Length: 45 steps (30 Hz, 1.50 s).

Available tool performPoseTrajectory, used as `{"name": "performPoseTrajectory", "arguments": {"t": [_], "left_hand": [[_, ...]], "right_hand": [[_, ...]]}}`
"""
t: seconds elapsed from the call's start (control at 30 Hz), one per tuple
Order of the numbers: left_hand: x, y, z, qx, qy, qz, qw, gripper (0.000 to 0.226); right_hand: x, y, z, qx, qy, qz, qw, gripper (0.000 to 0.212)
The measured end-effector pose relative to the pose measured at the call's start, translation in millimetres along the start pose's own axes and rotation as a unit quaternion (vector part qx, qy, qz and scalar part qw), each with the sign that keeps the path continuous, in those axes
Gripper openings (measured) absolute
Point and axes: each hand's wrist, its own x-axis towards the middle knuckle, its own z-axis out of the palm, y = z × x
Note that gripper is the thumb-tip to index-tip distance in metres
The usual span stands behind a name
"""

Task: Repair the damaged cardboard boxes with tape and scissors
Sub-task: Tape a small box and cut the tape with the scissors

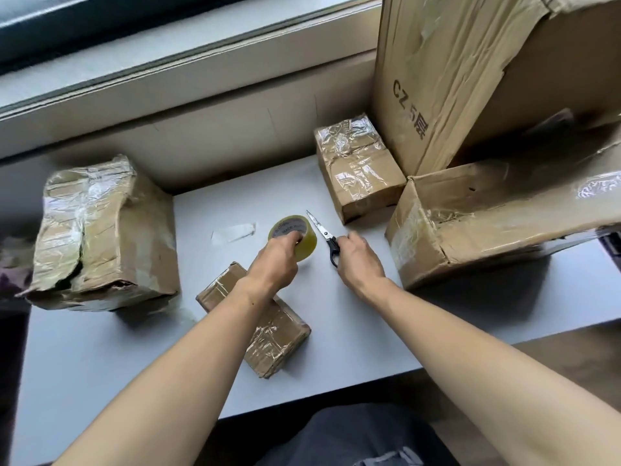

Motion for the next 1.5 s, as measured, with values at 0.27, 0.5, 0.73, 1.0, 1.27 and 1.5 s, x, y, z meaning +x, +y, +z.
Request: {"name": "performPoseTrajectory", "arguments": {"t": [0.27, 0.5, 0.73, 1.0, 1.27, 1.5], "left_hand": [[-6.1, -2.6, -7.6, -0.047, -0.038, 0.0, 0.998, 0.045], [-44.9, -33.4, -38.9, -0.088, 0.095, -0.051, 0.99, 0.038], [-100.9, -70.8, -47.9, -0.109, 0.153, -0.106, 0.977, 0.041], [-142.1, -106.7, -46.3, -0.261, 0.125, -0.177, 0.941, 0.071], [-163.1, -135.4, -44.7, -0.388, 0.074, -0.083, 0.915, 0.064], [-174.0, -136.5, -49.1, -0.292, 0.234, -0.111, 0.921, 0.028]], "right_hand": [[-2.6, -20.2, -8.0, 0.083, 0.047, -0.075, 0.993, 0.02], [-18.6, -75.2, -9.8, 0.085, -0.084, -0.142, 0.983, 0.041], [-38.9, -116.7, 22.1, 0.002, -0.2, -0.178, 0.963, 0.04], [-53.6, -148.7, 35.3, 0.149, -0.094, -0.09, 0.98, 0.044], [-93.9, -183.5, 65.4, 0.358, 0.031, 0.02, 0.933, 0.041], [-127.9, -205.6, 70.0, 0.415, 0.098, 0.026, 0.904, 0.036]]}}
